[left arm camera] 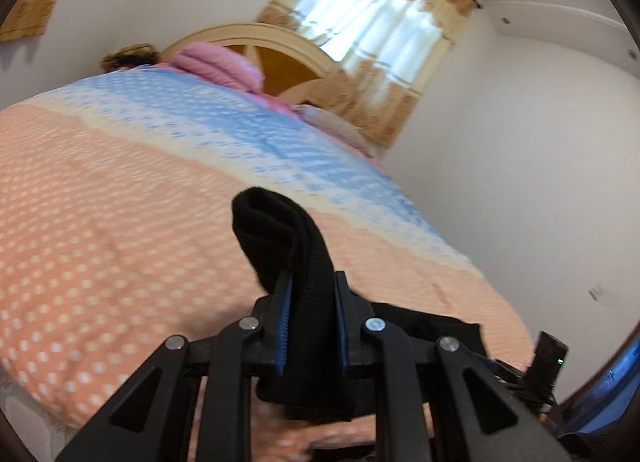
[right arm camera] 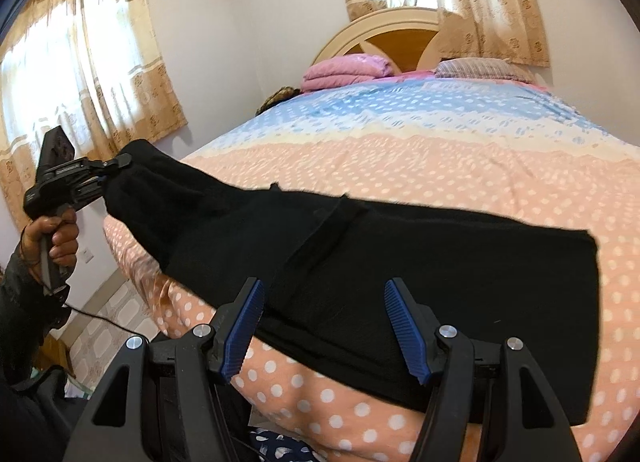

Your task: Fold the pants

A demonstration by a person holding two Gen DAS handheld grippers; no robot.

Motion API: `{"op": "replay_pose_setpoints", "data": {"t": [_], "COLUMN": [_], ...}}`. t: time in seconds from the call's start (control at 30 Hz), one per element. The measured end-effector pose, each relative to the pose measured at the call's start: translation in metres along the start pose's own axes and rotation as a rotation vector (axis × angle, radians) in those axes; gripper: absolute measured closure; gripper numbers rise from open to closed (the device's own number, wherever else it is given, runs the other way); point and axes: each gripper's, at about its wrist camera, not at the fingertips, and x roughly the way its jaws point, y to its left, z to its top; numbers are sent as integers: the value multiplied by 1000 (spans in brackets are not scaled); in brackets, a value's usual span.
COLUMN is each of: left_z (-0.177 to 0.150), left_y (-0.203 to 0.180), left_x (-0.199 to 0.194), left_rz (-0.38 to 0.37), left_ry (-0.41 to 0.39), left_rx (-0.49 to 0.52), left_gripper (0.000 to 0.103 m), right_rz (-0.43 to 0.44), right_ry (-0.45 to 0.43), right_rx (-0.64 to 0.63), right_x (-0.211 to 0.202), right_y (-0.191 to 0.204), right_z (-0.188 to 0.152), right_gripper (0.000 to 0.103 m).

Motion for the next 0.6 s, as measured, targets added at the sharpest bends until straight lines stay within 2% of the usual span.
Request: {"op": "replay_pose_setpoints", "data": {"t": [0.27,0.6], "left_z": [3,-2], "left_y": [-81,-167], "left_x": [30,81], "left_rz": [-169,-322], "left_ry": [68,185], "left_rx": [114,207], "left_gripper": [84,84], "right_rz": [-70,-160], "right_ry": [-54,-85], "right_rx": [47,196], "right_x": [-41,-70], "right_y": [-27,-81], "right_z": [3,-9], "right_gripper": [38,38]}}
